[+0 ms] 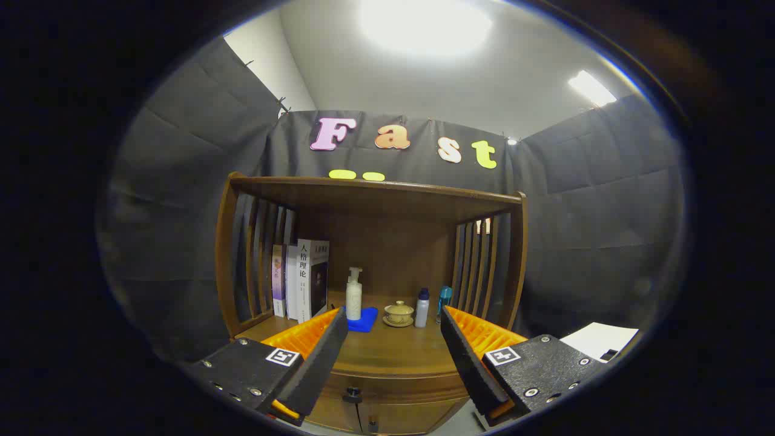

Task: Pull open the drawer, take out the items inside it, and place them on the countertop above the cabinet.

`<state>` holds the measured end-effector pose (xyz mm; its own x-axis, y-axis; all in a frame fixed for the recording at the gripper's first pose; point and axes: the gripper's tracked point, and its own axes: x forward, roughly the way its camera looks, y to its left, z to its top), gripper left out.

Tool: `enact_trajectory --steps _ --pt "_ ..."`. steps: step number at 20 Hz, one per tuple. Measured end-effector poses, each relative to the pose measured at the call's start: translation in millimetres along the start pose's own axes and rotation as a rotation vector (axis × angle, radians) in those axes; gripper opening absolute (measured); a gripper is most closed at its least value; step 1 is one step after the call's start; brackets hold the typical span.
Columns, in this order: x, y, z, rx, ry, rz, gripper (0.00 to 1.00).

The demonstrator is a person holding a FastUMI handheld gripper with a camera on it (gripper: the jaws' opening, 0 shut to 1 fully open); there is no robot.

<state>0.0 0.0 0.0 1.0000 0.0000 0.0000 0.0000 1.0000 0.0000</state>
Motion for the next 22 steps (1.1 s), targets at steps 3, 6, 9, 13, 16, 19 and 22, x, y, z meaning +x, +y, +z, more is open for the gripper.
enact_trajectory --steps 3,6,9,13,16,19,22 --pt "1.8 -5.6 -3.3 -0.001 0.009 -0.009 0.95" --pt "3.3 -11.4 -5.0 0.014 0.013 -0.018 0.95" --pt "4.3 -24.1 -7.6 0.002 0.022 -0.063 0.95" --pt "3.5 -21.6 -7.0 -0.019 0.019 -0.064 0.95" --pt "5.2 -18.5 -13.3 -0.014 0.035 -0.050 0.95" --pt "7.0 -20.0 -14.9 -0.063 0.054 -0.040 0.95" --pt "3.4 -37.6 -1.3 -0.099 0.017 -0.091 0.95"
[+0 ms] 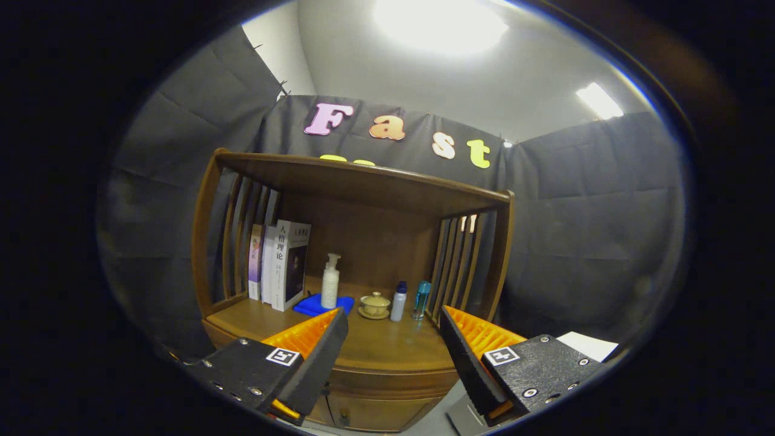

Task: Pull open the drawer, take out the items inside it, and place them on the countertop above the cabinet.

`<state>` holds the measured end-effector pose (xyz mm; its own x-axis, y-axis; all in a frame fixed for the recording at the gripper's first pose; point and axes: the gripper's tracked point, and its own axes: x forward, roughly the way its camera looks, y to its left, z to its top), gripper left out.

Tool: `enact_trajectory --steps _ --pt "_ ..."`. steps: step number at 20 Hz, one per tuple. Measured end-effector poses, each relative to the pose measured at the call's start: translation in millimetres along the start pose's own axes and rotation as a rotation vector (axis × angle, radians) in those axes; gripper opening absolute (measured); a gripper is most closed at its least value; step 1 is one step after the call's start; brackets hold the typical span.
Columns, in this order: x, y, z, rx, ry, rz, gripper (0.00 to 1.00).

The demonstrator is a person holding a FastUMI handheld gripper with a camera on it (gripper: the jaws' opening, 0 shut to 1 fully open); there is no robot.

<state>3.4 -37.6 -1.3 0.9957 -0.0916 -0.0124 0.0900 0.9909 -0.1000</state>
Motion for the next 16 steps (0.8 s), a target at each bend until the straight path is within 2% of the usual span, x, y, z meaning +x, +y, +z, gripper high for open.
enact_trajectory --steps 2,5,9,16 --pt "1.8 2.8 -6.5 0.029 0.005 -0.005 0.95" --pt "6.6 21.8 -23.1 0.053 0.030 0.037 0.95" --pt "13.8 29.7 -51.3 0.022 0.051 0.015 0.95" --pt "11.6 81.4 -144.1 0.092 0.204 0.084 0.95"
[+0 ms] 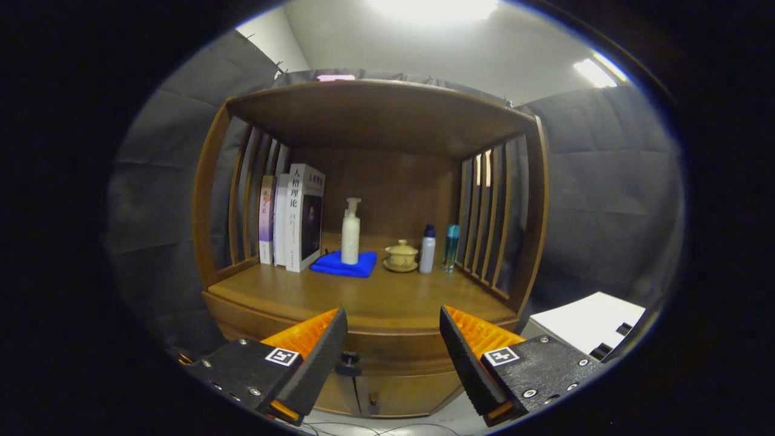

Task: Pull open the drawer, take out the items inside it, and place them on the countertop above the cabinet.

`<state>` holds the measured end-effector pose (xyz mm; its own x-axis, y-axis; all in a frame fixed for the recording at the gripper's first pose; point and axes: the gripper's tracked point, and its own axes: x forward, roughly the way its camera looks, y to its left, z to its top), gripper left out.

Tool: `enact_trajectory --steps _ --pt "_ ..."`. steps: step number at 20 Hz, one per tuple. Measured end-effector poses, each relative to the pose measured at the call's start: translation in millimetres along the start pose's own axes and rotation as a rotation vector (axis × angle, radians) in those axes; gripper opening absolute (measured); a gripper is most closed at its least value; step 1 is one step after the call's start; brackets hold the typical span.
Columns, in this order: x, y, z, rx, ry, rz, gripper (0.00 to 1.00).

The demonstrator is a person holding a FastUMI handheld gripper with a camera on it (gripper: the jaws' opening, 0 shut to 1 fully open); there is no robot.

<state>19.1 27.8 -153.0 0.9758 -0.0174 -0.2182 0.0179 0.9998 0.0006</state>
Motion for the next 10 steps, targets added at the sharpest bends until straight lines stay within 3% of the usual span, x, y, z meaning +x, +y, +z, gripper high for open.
enact_trajectory --steps 5,10 --pt "9.5 28.0 -53.0 -0.017 0.064 0.032 0.95" --pt "17.7 27.2 -83.6 0.054 0.083 -0.024 0.94"
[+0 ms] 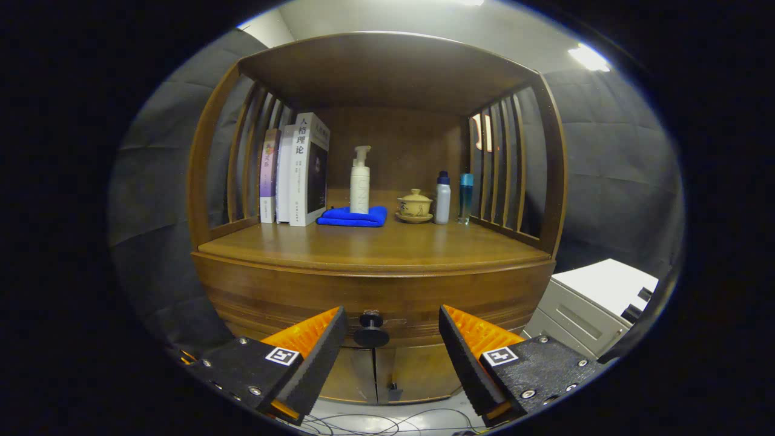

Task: Pull open the drawer, take out the items inside it, and place them on the countertop above the cabinet.

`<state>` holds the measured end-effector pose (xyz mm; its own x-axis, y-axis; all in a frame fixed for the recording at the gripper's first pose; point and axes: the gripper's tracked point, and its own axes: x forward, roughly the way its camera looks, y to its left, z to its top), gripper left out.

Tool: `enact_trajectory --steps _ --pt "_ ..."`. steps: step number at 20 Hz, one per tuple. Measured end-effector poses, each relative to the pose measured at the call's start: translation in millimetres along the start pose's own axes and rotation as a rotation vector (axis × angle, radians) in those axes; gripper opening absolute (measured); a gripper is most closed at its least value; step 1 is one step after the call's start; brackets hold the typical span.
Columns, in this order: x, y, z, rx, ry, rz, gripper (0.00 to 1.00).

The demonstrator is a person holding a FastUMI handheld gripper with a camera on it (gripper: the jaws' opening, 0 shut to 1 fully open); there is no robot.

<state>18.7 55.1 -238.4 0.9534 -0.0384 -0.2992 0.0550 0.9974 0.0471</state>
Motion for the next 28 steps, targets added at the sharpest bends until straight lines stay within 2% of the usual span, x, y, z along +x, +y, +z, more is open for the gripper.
enact_trajectory --steps 6,11,15,18,23,28 --pt "26.6 10.5 -38.4 0.043 0.058 0.053 0.92" --pt "36.8 20.7 -45.6 -0.035 0.073 0.080 0.89" --pt "57.4 24.6 -49.0 -0.056 0.082 0.069 0.74" --pt "62.8 27.7 -51.0 -0.056 0.070 0.093 0.49" --pt "60.5 26.6 -52.4 -0.007 0.014 0.082 0.41" --pt "55.9 25.4 -54.4 0.003 0.038 0.103 0.30"
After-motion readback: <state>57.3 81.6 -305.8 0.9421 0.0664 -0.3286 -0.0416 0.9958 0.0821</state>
